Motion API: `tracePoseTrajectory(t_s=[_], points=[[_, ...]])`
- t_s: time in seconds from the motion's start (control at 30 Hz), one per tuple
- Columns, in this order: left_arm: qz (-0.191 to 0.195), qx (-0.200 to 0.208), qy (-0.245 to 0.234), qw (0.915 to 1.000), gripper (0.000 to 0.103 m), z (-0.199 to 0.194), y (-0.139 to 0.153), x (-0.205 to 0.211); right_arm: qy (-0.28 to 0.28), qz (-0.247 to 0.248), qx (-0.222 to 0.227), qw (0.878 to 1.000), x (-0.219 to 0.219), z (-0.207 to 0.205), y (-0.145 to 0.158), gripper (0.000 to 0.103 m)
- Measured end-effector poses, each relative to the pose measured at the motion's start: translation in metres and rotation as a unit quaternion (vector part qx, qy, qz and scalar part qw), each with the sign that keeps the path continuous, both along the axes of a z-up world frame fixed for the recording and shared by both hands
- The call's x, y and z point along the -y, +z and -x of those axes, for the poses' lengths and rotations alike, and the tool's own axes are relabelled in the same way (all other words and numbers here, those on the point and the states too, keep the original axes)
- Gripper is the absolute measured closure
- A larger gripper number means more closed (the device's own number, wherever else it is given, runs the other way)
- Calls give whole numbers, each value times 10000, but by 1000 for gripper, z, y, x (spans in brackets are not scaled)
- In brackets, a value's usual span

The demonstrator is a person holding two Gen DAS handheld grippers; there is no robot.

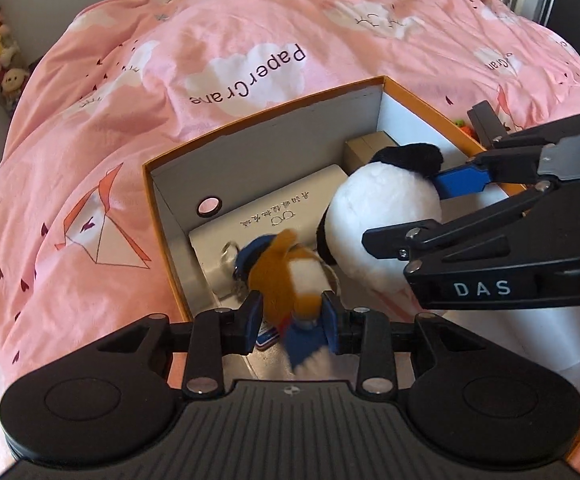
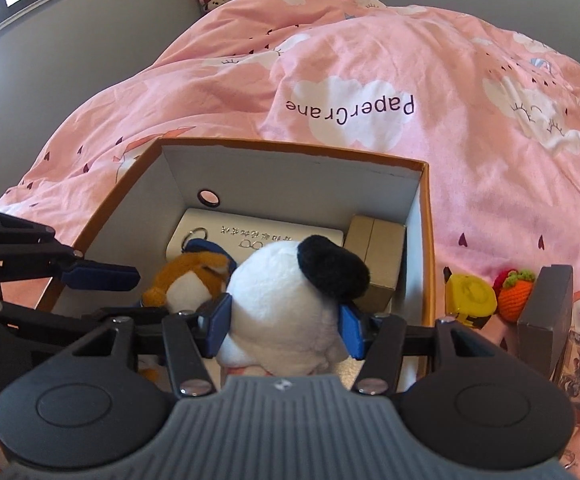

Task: Organize objects
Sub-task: 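Lower the bear plush and white plush into the box and open both grippers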

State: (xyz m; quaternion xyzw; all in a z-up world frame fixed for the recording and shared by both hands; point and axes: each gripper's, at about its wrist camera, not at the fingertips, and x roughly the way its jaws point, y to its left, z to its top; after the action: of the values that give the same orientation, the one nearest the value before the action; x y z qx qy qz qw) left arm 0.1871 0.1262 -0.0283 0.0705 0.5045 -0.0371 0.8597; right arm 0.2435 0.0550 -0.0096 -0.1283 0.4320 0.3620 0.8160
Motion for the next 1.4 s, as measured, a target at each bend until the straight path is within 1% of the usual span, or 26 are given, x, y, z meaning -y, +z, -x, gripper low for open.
tracePoseTrajectory(t_s=[0.13,0.27,0.37,0.43,0.47,0.5,0.57,0.67,0.7,0.83,0.97,1.03,1.07,1.1,1.2,1.27,1.33,1.37,1.4], points=[[-200,6,-200,9996,62,3,2,3,150,75,-52,9998,-5,2,-2,45],[-432,36,-583,9974,54,10,12,3,179,227,-21,9996,-9,3,-4,45],[-524,29,-1001,9936,50,18,17,3,90,214,-57,9997,-12,3,-6,45],[-541,50,-1185,9915,44,22,19,4,16,209,15,9998,-15,6,-8,45],[-562,57,-1311,9898,40,24,19,6,-4,224,39,9997,-18,7,-10,45],[-615,76,-1440,9876,38,26,19,9,-2,236,23,9997,-21,8,-13,45],[-767,73,-1686,9827,37,29,17,16,29,249,-111,9996,-26,9,-20,44],[-859,-48,-2050,9750,34,28,11,26,103,266,-72,9996,-29,10,-20,41],[-889,-83,-2146,9726,32,27,9,28,143,241,-126,9995,-28,9,-19,40],[-1053,-322,-2471,9627,30,20,-3,35,274,41,-535,9982,-19,-1,-13,39],[-1208,-488,-2643,9556,30,14,-18,38,401,-155,-1026,9938,-8,-13,-13,38],[-1320,-576,-2749,9506,30,12,-26,41,522,-238,-1165,9915,-3,-15,-13,39],[-1386,-627,-2819,9473,30,12,-31,43,571,-209,-1126,9918,-1,-15,-13,46],[-1456,-654,-2902,9436,30,12,-35,46,620,-153,-1056,9924,-1,-14,-13,50],[-1766,-589,-3065,9335,29,12,-43,53,768,-180,-953,9923,1,-11,-14,50],[-1903,-597,-3109,9293,30,11,-47,54,864,-177,-783,9930,-1,-7,-13,52],[-2135,-560,-3223,9205,30,12,-51,55,955,-150,-628,9933,-5,-5,-13,52],[-2328,-496,-3265,9147,35,13,-54,55,973,-136,-579,9935,-6,-4,-12,52],[-2470,-470,-3306,9097,38,13,-56,55,974,-124,-550,9937,-7,-4,-12,52]])
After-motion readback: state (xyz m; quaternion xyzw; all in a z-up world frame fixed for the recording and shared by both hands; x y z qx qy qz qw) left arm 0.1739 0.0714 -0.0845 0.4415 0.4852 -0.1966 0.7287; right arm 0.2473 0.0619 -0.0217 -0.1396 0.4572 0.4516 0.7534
